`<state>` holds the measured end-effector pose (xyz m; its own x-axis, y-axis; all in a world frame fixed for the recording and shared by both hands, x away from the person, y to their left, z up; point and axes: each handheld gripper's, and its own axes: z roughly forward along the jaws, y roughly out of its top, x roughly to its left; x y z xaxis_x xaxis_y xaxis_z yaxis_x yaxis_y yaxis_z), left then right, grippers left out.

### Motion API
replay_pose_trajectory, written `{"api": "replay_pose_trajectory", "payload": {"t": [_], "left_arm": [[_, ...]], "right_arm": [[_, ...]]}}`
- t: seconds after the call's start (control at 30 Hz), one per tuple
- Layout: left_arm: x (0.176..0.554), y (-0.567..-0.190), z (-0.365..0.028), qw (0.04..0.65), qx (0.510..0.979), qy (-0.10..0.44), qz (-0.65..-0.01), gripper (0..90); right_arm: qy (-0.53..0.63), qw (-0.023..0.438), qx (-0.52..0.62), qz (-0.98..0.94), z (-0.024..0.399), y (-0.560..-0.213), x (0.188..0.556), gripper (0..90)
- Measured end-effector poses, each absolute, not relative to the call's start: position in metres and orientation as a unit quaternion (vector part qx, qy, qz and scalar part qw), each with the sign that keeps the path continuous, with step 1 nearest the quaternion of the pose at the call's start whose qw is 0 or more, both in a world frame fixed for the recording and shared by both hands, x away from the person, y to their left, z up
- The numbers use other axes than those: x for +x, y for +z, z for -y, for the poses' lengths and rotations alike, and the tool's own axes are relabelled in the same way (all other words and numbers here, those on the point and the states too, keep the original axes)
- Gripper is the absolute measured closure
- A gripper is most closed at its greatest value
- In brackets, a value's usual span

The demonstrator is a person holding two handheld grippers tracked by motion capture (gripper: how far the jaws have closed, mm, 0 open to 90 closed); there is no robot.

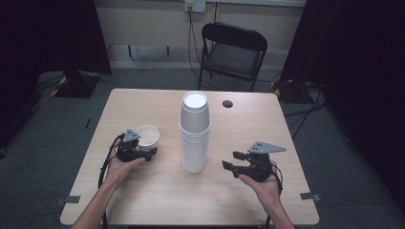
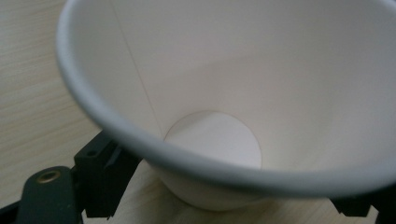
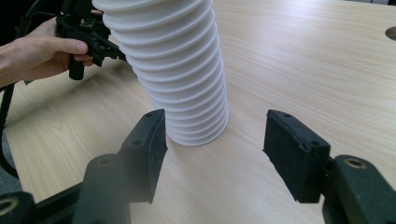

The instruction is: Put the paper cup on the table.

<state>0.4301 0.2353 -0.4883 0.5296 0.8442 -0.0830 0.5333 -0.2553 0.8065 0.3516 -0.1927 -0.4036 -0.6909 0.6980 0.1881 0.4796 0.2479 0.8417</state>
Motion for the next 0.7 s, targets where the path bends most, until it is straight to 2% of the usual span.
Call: {"api": "replay_pose_trajectory", "payload": {"t": [0.4, 0.7], "left_arm": [[0.418, -0.487, -0.243, 0.397, 0.771, 0.187, -0.462, 15.7], [0.402, -0.482, -0.246, 0.402, 0.776, 0.204, -0.441, 15.8]], "right_arm": [[0.484, 0.114, 0.378, -0.781, 0.194, -0.404, 0.353, 39.1], [0.485, 0.115, 0.381, -0.779, 0.197, -0.404, 0.353, 39.1]]}}
